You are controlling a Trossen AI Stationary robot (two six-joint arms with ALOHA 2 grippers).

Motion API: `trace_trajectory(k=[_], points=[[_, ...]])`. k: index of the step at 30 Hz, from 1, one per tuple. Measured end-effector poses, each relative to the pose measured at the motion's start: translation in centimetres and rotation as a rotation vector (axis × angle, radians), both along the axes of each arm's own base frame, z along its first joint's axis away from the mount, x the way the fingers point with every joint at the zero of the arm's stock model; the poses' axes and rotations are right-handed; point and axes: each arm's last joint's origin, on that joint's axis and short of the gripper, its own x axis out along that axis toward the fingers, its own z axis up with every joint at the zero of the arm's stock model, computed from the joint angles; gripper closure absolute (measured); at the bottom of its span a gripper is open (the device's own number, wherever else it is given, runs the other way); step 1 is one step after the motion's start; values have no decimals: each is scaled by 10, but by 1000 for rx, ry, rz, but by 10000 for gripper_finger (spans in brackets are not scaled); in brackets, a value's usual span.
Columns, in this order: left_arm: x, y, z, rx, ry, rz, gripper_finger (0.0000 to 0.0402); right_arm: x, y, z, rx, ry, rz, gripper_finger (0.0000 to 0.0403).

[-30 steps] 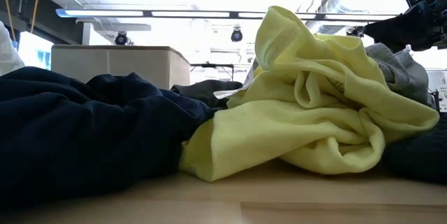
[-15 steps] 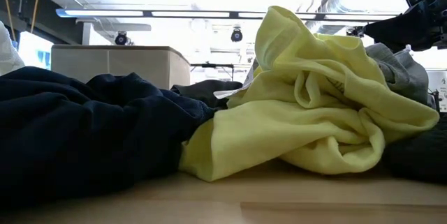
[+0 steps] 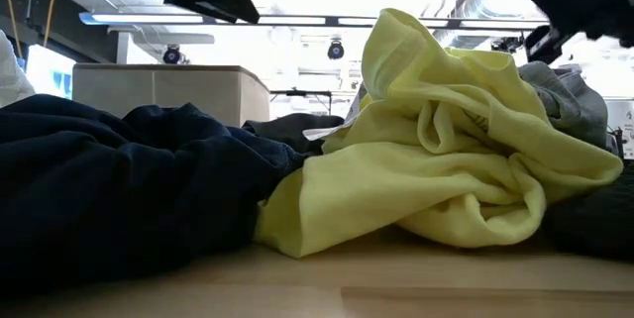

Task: Sort clothes
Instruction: Put the grey pants into the left brown laundry organizer

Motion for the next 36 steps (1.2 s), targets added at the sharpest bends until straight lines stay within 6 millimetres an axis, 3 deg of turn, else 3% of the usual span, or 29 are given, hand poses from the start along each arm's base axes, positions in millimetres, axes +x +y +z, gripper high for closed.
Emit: trace_trajectory(k=[4, 13, 16, 19, 22, 24, 29, 32, 36], points=[[0, 1, 0, 13, 0, 6, 193, 11, 1, -5, 16, 226, -33, 356], [0, 1, 0, 13, 1, 8, 193, 39, 4, 7, -118, 747, -192, 205], [0, 1, 0, 9, 1, 7, 193, 52, 8, 0, -139, 857, -154, 171], [0, 1, 0, -1, -12, 11, 193, 63, 9, -18, -136, 993, -90, 160], [0, 1, 0, -7, -13, 10, 193, 71, 7, -38, -151, 1121, -117, 176], [0, 1, 0, -10, -13, 8, 193, 76, 4, -48, -151, 1170, -145, 209], [1, 1, 0, -27, -13, 1, 193, 88, -1, -56, -136, 1175, -167, 355], [4, 1, -1, -87, -2, -27, 193, 97, -3, -42, -171, 1152, -195, 384], [14, -1, 5, -96, 7, -98, 193, 116, -4, 7, -256, 1022, -267, 384]])
